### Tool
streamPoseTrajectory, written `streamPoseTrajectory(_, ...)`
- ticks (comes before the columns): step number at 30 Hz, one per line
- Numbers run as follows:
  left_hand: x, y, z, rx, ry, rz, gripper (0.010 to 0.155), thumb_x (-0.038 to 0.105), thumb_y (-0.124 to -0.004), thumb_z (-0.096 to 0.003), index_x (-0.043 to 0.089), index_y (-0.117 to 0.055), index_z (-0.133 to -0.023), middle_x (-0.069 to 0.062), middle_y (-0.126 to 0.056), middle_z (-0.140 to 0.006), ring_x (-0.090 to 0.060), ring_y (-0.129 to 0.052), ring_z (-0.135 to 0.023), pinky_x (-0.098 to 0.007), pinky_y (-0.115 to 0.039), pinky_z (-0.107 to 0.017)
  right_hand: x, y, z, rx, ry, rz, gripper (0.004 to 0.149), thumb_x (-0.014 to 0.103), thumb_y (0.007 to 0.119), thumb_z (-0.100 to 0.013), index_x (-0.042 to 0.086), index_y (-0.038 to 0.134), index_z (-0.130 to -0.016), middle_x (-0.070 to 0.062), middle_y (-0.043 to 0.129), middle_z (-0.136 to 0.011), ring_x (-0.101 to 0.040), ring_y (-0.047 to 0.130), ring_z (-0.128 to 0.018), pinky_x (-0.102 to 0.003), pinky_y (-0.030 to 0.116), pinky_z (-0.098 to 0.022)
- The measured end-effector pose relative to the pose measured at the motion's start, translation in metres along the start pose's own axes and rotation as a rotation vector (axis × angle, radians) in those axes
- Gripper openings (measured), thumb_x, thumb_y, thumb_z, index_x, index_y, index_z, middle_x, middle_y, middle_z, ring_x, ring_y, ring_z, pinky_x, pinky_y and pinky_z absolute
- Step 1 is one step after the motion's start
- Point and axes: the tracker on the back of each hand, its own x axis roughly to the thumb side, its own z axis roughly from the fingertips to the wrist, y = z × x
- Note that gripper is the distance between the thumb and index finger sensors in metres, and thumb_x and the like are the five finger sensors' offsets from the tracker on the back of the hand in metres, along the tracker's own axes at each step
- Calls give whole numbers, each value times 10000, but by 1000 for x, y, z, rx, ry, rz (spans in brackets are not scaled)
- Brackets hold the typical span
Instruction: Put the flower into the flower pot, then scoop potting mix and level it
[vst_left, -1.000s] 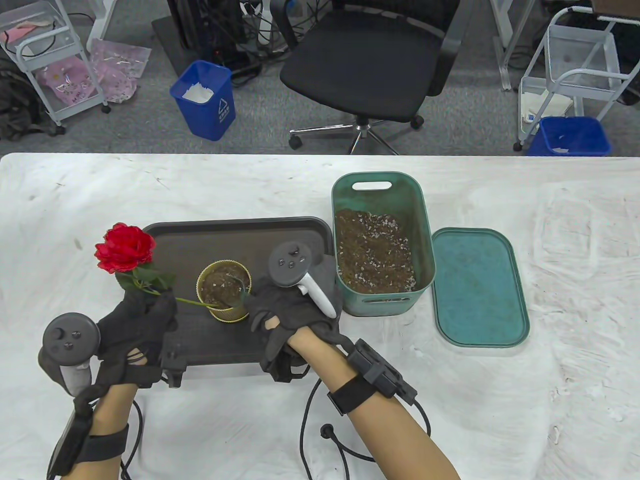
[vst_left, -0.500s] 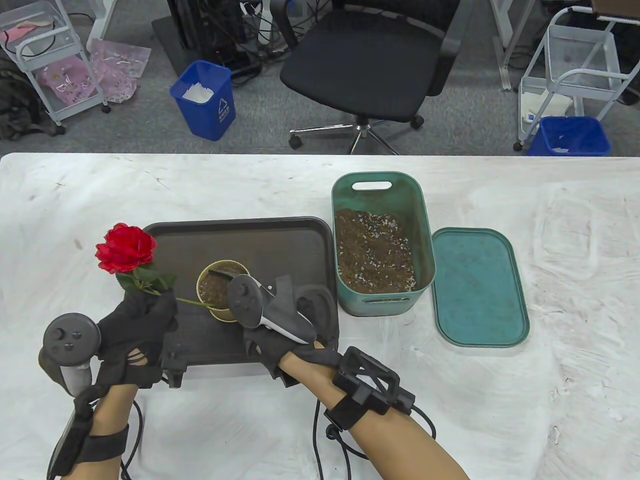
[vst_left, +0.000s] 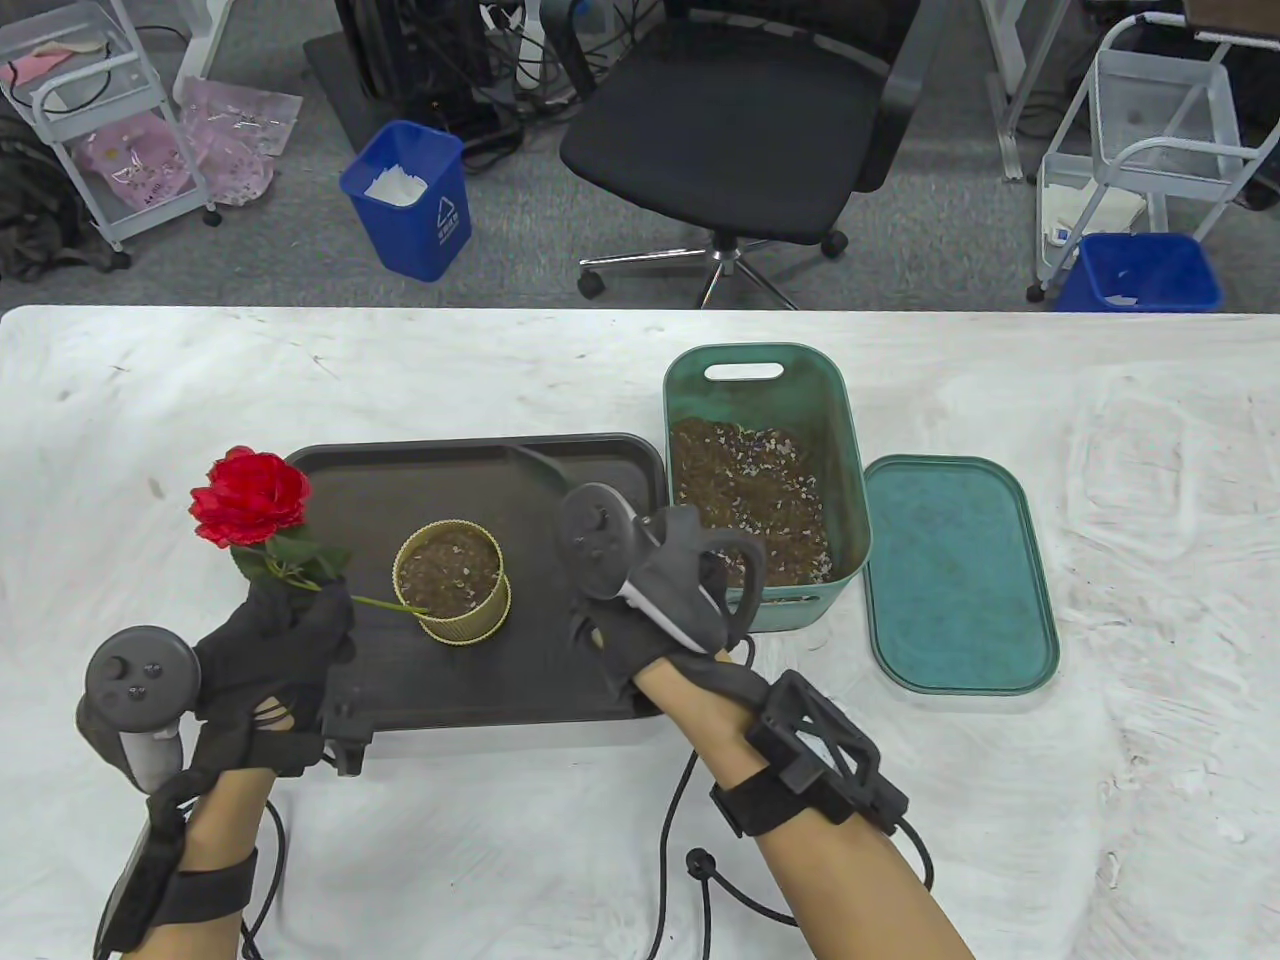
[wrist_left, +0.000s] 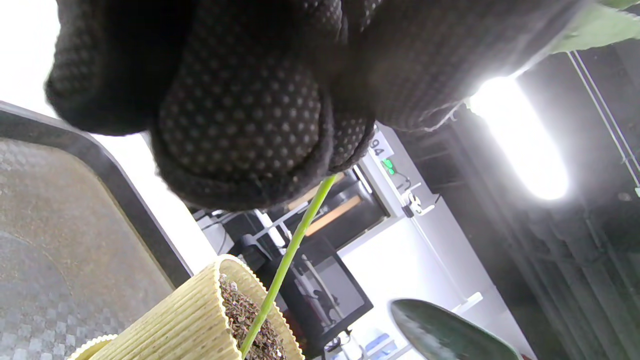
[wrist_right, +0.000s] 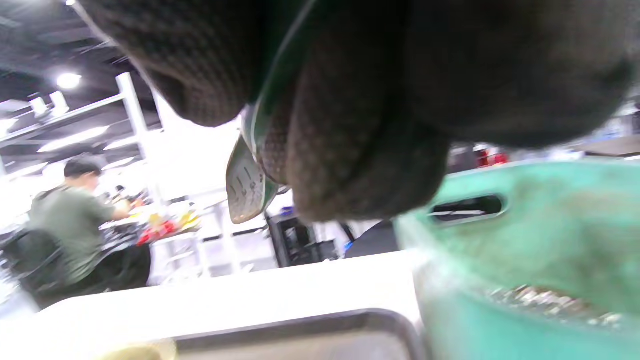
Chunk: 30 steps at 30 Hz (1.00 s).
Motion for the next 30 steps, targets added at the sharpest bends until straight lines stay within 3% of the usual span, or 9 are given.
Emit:
streamPoseTrajectory(4,0,0,0,1,3,1,454,452,-892,-387,191,-890,-759,34,-1039,-576,-152,-1133,-226,-350,-969,-268,-46,-27,-24,-54,174,21,529,330,837,-388,58,789,-839,-128,1012,-574,-267,1065,-209,-381,932,-89)
streamPoseTrajectory(7,0,1,0,3,4,0,453,452,-892,-387,193,-890,-758,35,-1039,-575,-151,-1132,-227,-349,-969,-267,-81,-27,-49,-50,269,15,513,339,831,-394,62,807,-825,-135,1018,-554,-273,1061,-195,-390,926,-79)
streamPoseTrajectory(12,0,1,-1,2,1,-4,453,451,-892,-387,192,-891,-758,33,-1039,-576,-152,-1133,-225,-350,-969,-267,-115,0,-87,105,397,151,507,332,831,-395,64,812,-825,-138,1019,-551,-277,1058,-194,-394,922,-81)
streamPoseTrajectory(18,0,1,-1,2,9,2,454,451,-892,-386,191,-890,-758,35,-1039,-576,-152,-1132,-227,-350,-969,-267,-127,47,-120,313,482,244,523,305,826,-392,78,781,-861,-140,1000,-615,-301,1057,-267,-414,925,-139)
streamPoseTrajectory(23,0,2,-1,3,12,0,453,452,-892,-386,192,-891,-757,34,-1040,-574,-152,-1132,-225,-350,-969,-266,-129,68,-128,365,478,231,523,309,820,-395,88,775,-867,-132,997,-628,-300,1059,-282,-412,928,-151)
streamPoseTrajectory(30,0,2,-1,5,14,0,453,450,-893,-386,190,-892,-757,31,-1040,-574,-153,-1132,-223,-350,-969,-265,-137,74,-131,454,513,112,521,307,809,-398,83,778,-867,-135,999,-621,-296,1059,-272,-406,928,-144)
